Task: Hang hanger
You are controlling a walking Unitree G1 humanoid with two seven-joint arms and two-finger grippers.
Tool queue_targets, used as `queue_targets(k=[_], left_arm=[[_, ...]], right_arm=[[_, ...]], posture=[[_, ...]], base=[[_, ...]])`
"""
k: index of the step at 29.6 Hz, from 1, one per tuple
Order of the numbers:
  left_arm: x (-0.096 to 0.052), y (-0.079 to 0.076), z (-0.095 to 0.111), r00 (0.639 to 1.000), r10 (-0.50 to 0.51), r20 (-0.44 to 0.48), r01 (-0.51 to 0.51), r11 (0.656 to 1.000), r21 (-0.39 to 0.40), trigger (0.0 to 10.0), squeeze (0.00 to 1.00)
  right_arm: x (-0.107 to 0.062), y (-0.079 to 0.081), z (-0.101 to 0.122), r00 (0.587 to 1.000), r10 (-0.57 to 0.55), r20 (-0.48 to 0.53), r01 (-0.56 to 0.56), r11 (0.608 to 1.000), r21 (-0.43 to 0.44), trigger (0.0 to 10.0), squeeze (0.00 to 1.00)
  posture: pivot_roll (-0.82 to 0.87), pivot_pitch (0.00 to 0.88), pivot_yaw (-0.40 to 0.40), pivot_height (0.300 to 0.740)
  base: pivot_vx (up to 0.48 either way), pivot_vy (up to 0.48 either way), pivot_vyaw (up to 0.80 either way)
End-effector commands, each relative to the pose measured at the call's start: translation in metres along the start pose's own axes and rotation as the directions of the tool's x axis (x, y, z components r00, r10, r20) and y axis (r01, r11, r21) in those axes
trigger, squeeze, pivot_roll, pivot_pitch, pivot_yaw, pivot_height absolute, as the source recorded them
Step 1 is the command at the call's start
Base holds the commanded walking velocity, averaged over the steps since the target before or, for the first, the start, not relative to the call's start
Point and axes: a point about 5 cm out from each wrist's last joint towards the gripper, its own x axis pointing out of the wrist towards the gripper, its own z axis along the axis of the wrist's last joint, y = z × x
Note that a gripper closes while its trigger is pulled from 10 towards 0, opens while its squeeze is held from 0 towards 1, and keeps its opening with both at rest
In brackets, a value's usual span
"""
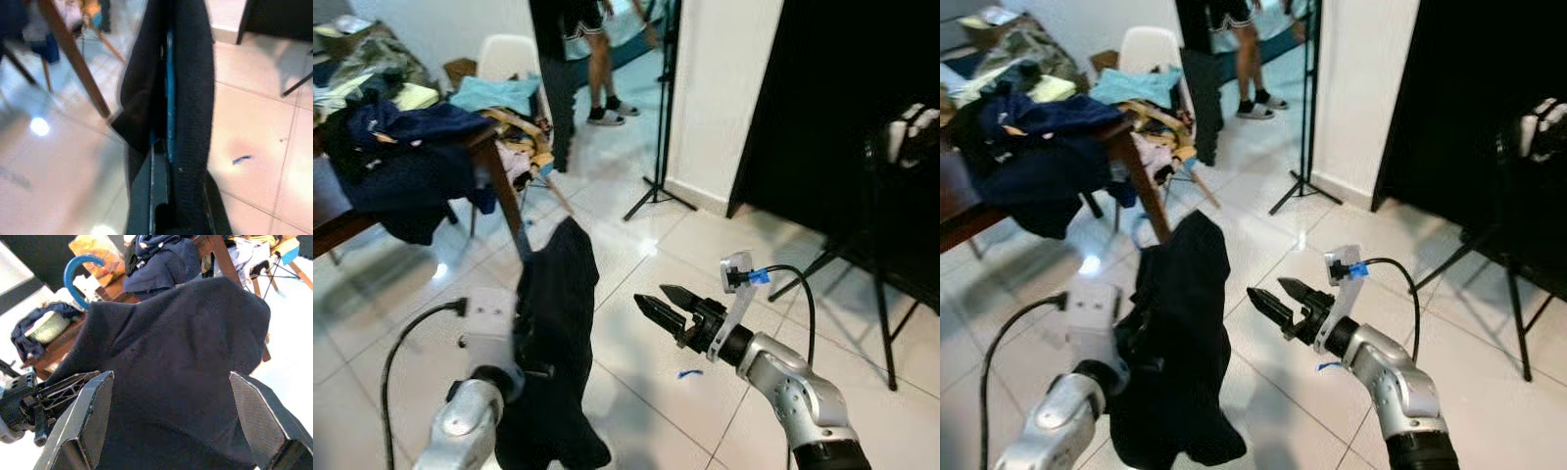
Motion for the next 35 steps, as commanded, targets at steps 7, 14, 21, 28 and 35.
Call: queue_targets(k=[7, 14, 21, 28, 35], left_arm=[[0.004, -0.011, 0.010, 0.996, -0.040, 0.078, 0.010, 0.935, 0.354, 10.0, 0.00], [0.006, 0.006, 0.011, 0.993, 0.033, 0.114, -0.101, 0.745, 0.660, 10.0, 0.00], [0.007, 0.016, 0.016, 0.981, 0.100, 0.166, -0.191, 0.637, 0.747, 10.0, 0.00], [0.009, 0.016, 0.019, 0.975, 0.103, 0.195, -0.218, 0.589, 0.778, 10.0, 0.00], [0.010, 0.014, 0.021, 0.971, 0.099, 0.216, -0.233, 0.565, 0.791, 10.0, 0.00]], right_arm=[[0.021, 0.021, 0.016, 0.995, 0.093, -0.023, -0.093, 0.995, -0.018, 10.0, 0.00], [0.036, 0.040, 0.078, 0.988, 0.146, 0.051, -0.146, 0.989, -0.002, 10.0, 0.00], [0.039, 0.055, 0.109, 0.972, 0.206, 0.114, -0.216, 0.972, 0.088, 10.0, 0.00], [0.046, 0.064, 0.092, 0.981, 0.173, -0.093, -0.157, 0.975, 0.155, 10.0, 0.00], [0.046, 0.062, 0.074, 0.967, 0.113, -0.229, -0.071, 0.981, 0.183, 10.0, 0.00]], posture=[[-0.03, 0.068, 0.022, 0.740], [-0.04, 0.064, 0.016, 0.740], [-0.04, 0.065, 0.014, 0.740], [-0.05, 0.067, 0.015, 0.740], [-0.05, 0.069, 0.010, 0.740]], base=[[0.000, 0.000, 0.00], [0.000, 0.000, 0.00], [0.000, 0.000, 0.00], [0.000, 0.000, 0.00], [0.000, 0.000, 0.00]])
